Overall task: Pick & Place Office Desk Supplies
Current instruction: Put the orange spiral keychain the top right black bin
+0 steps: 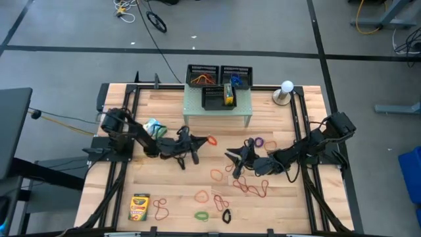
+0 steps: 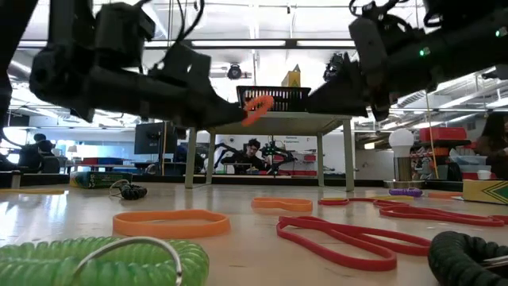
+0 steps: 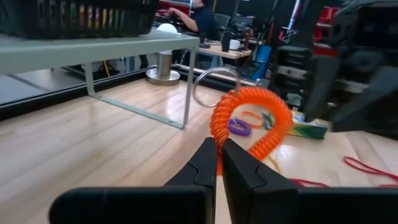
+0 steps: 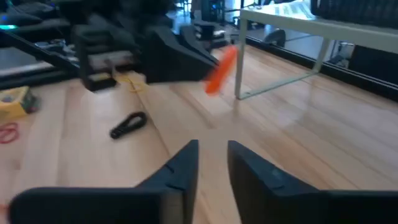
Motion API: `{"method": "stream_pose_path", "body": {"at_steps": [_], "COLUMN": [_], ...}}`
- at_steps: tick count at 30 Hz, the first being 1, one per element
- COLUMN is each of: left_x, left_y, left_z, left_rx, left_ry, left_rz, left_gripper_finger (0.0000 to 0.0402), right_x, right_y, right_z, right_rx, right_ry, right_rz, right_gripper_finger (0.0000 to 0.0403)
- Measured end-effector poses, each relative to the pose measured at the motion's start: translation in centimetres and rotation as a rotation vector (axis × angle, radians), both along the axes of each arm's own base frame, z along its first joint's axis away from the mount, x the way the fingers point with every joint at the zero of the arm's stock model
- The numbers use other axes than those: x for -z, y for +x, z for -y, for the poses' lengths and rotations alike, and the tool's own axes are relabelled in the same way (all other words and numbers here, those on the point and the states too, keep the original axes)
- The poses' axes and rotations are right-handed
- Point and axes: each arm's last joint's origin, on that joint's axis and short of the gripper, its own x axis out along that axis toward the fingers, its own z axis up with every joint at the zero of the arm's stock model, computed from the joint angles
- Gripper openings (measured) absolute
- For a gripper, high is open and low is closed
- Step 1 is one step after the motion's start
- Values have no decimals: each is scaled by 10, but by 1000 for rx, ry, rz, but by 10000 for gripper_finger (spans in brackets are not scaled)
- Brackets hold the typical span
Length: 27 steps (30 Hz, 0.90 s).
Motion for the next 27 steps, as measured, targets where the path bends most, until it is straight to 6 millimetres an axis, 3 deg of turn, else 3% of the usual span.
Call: {"method": "stream_pose_path", "body": {"at_steps": [7, 14, 19, 27], "left_x": [3, -1, 1, 1], "left_y": [19, 24, 23, 23], "left_z": [4, 10, 9, 14], "left_rx": [21, 36, 37, 47], "left_ry": [46, 76, 80, 117], "left_rz": [3, 7, -11, -34], "left_gripper_finger": [14, 14, 18, 25], "right_x": [-5, 5, 5, 5], "right_y": [11, 31, 38, 33], "right_z": [7, 10, 9, 0], "right_rx": [38, 50, 76, 100], "right_ry": [41, 48, 28, -45], "right_rz": [79, 99, 113, 90], "right_gripper_finger": [167, 178, 143, 27]}}
